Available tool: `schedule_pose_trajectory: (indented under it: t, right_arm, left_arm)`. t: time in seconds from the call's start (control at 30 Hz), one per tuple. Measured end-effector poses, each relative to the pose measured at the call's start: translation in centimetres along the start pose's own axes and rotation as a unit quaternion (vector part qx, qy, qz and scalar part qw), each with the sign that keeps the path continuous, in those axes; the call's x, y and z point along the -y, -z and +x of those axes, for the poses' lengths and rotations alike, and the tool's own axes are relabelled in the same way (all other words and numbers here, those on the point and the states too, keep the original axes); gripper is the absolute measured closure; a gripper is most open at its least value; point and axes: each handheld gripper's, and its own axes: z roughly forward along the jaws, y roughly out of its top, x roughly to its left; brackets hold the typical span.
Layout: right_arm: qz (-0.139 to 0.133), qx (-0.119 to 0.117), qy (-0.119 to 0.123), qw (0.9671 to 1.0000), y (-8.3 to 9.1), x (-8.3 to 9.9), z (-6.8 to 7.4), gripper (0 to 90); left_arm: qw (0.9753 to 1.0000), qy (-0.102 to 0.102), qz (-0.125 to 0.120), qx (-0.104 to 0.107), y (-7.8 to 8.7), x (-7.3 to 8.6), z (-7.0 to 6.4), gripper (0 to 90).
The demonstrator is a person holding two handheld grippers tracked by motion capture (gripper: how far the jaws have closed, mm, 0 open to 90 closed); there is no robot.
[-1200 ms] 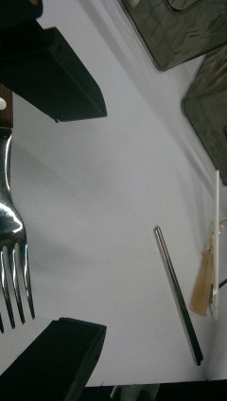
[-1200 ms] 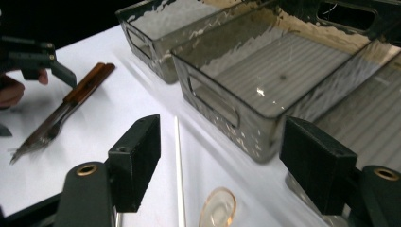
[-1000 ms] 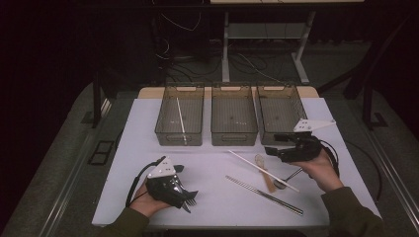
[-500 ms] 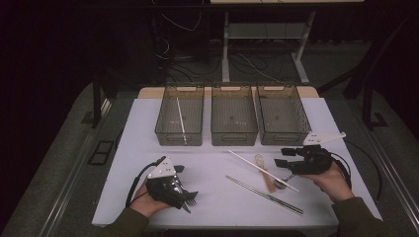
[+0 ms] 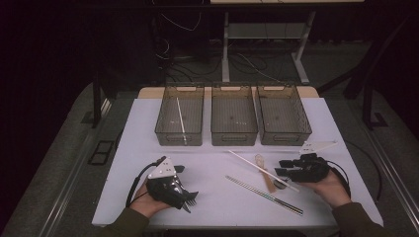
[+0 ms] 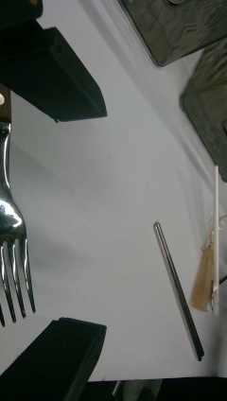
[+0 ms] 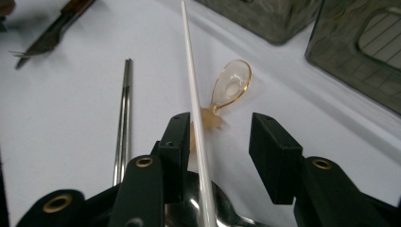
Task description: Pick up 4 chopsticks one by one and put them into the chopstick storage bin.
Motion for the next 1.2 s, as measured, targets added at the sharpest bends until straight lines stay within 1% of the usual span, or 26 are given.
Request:
schedule_pose_trajectory:
  t: [0.13,0.17,0.37,0.6,0.63,0.7,0.87,1.07,1.13,1.2]
  right_arm:
    - [0.013,-0.008,0.007,0.9999,-0.8,0.1,0.1,63.4]
    - [0.016,-0.005,0.011,0.9998,-1.0,0.1,0.2,64.3]
    - [0.031,-0.009,0.021,0.9993,-1.9,0.1,0.4,69.0]
    - [0.042,-0.01,0.029,0.9986,-2.3,0.2,0.4,73.3]
    - [0.044,-0.009,0.033,0.9985,-2.4,0.2,0.4,74.0]
    - [0.049,-0.009,0.031,0.9983,-2.6,0.2,0.5,74.7]
    - [0.059,-0.01,0.042,0.9973,-3.0,0.3,0.6,76.3]
    - [0.067,-0.01,0.055,0.9962,-3.3,0.3,0.6,78.1]
    - [0.068,-0.009,0.056,0.9961,-3.3,0.3,0.6,78.9]
    - [0.068,-0.007,0.059,0.9959,-3.3,0.3,0.6,81.0]
  left_arm:
    - [1.0,-0.001,0.0,0.001,0.0,0.0,0.0,0.0]
    - [1.0,0.0,0.0,0.001,0.0,0.0,0.0,0.0]
    - [1.0,-0.001,0.0,0.002,0.0,0.0,0.0,0.0]
    - [1.0,0.0,0.0,0.002,0.0,0.0,0.0,0.0]
    - [1.0,0.0,0.0,0.002,0.0,0.0,0.0,0.0]
    - [1.0,0.0,0.0,0.002,0.0,0.0,0.0,0.0]
    - [1.0,0.0,0.0,0.002,0.0,0.0,0.0,0.0]
    - [1.0,0.001,0.0,0.002,-0.1,0.0,0.0,0.0]
    - [1.0,0.001,0.0,0.002,-0.1,0.0,0.0,0.0]
    - [1.0,0.001,0.0,0.002,-0.1,0.0,0.0,0.0]
